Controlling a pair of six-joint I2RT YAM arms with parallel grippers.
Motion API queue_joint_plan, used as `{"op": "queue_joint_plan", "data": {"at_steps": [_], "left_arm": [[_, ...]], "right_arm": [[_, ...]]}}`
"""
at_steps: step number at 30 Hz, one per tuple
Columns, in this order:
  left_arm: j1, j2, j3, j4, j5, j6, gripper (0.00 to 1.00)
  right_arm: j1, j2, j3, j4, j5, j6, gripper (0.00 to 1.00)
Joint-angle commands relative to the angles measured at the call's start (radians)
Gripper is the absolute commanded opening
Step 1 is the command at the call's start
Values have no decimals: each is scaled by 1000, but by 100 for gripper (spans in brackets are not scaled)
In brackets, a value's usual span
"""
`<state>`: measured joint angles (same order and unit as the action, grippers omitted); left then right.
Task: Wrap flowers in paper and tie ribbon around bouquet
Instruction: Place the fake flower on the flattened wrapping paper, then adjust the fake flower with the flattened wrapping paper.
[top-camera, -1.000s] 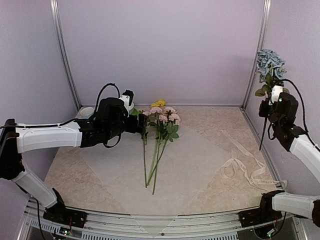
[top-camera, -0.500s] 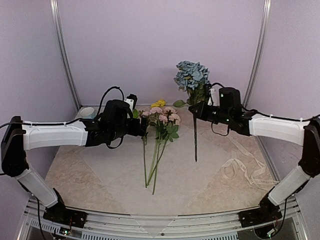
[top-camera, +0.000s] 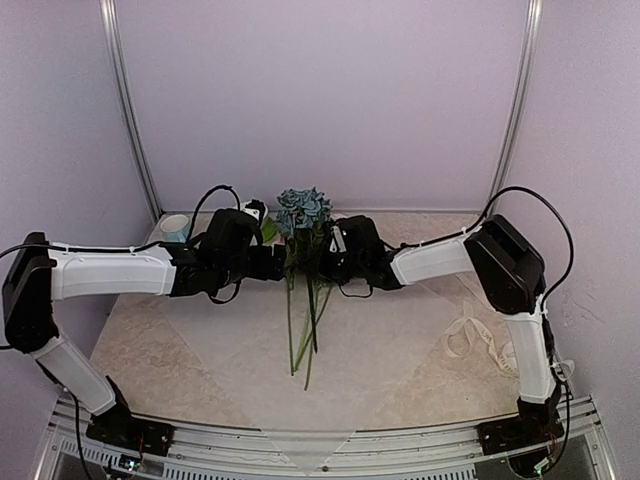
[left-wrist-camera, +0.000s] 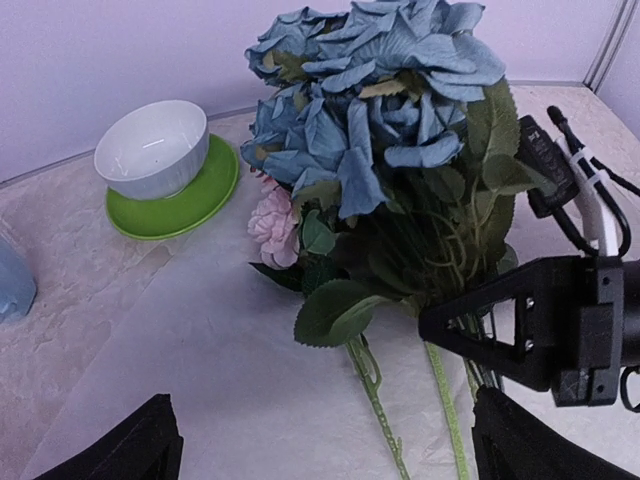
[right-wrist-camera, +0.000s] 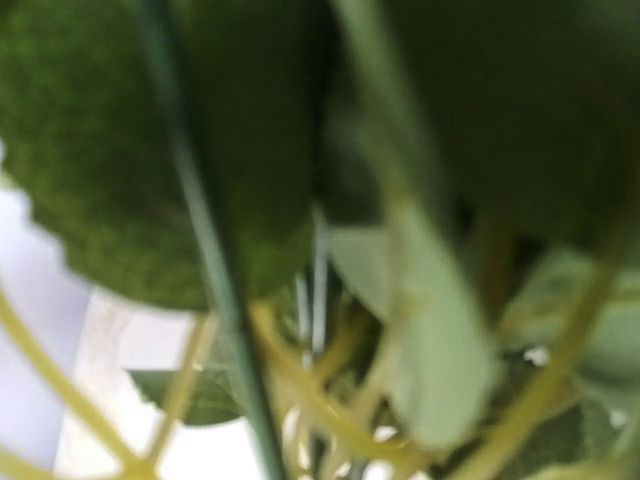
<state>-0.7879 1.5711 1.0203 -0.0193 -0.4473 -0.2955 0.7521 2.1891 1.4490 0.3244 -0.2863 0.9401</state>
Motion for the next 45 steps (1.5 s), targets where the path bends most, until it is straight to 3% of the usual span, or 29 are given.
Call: {"op": "queue_joint_plan", "data": {"at_steps": [1, 4, 9, 12, 16, 22, 26, 30, 33, 40, 45], "left_arm": [[9, 19, -17, -4, -4, -11, 99], [14, 33, -17, -5, -3, -10, 99], [21, 65, -17, 1, 2, -3, 99], [27, 90, -45, 34, -15, 12, 99], [35, 130, -48, 19, -18, 4, 99], [38, 185, -49, 29, -1, 7, 99], [40, 208, -37, 32, 8, 25, 99], [46, 216, -27, 15, 7, 32, 99], [47, 192, -24, -4, 16, 35, 99], [51, 112, -18, -50, 58, 57, 99], [68, 107, -12, -83, 109, 27, 99]], "right_arm": [[21, 52, 92, 49, 50, 25, 0], [21, 82, 97, 51, 45, 38, 1], [20, 62, 57, 24, 63, 25, 33], [19, 4, 26, 12, 58, -54, 42], [19, -117, 7, -83, 53, -202, 45], [1, -371, -152, -165, 135, -353, 49], [-97, -481, -219, -330, 155, -396, 54], [-252, -524, -257, -555, 204, -459, 71], [-319, -522, -254, -733, 307, -535, 99], [-336, -410, -220, -1007, 408, -663, 100], [-365, -354, -260, -1021, 293, -701, 99]]}}
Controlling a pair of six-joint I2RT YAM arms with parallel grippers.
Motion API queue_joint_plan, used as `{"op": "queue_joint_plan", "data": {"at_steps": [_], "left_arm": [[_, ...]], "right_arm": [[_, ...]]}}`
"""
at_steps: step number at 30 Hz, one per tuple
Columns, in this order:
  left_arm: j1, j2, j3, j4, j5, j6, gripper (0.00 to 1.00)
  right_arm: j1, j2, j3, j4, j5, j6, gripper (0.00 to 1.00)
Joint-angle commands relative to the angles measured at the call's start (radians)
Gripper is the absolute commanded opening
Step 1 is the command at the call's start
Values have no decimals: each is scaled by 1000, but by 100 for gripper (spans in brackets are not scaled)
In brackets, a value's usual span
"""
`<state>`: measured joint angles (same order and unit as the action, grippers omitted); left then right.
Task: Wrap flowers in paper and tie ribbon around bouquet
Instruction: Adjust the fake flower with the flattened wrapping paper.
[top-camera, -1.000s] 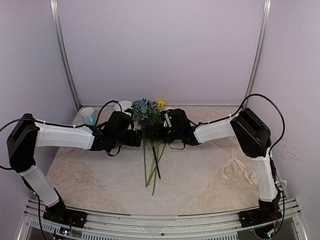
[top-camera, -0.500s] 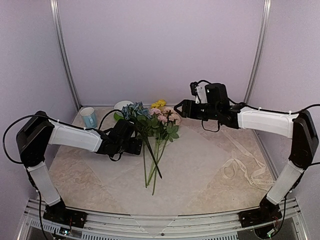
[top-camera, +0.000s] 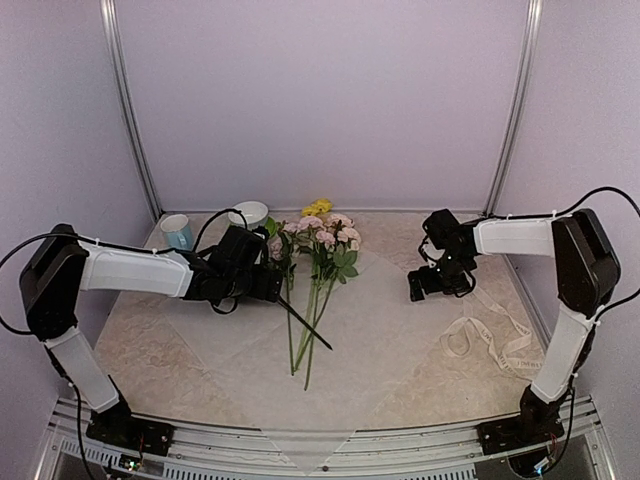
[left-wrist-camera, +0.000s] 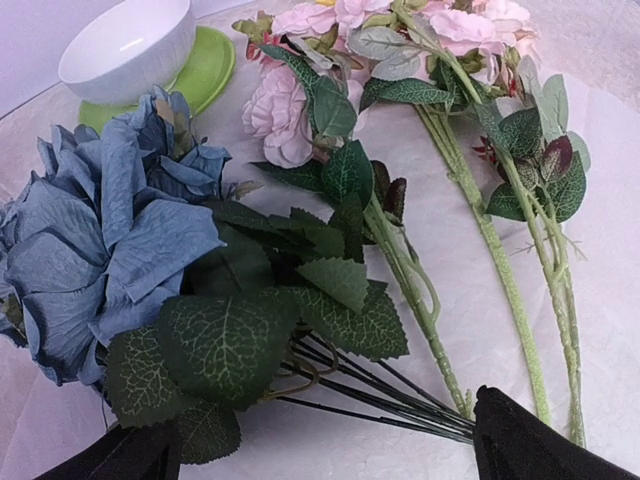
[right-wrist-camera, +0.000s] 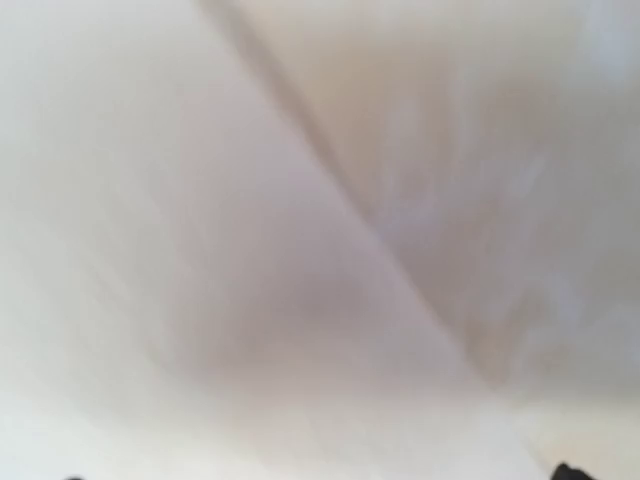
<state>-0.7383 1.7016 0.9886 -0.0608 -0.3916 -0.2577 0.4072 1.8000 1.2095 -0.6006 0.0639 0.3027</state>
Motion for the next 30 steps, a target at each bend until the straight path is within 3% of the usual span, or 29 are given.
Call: {"op": "queue_joint_plan", "data": {"at_steps": [1, 7, 12, 20, 23, 29, 30], "left_arm": [[29, -25, 19, -37, 73, -26, 99], [118, -21, 30, 5, 147, -105, 99], [212, 62, 65, 6, 191, -162, 99], [215, 209, 130, 46, 245, -140, 96], [214, 217, 125, 65, 257, -129, 79], [187, 204, 109, 84, 247, -87, 26], [180, 197, 103, 83, 237, -81, 23]], "right_arm": [[-21, 45, -25, -95, -70, -71, 99], [-20, 104, -34, -95, -69, -95, 87], [-21, 101, -52, -86, -12, -92, 87], [-29, 107, -92, -85, 97, -73, 87], [-33, 105, -108, -83, 130, -71, 87], [-40, 93, -120, -78, 148, -75, 88], [-41, 93, -119, -77, 150, -76, 89]]}}
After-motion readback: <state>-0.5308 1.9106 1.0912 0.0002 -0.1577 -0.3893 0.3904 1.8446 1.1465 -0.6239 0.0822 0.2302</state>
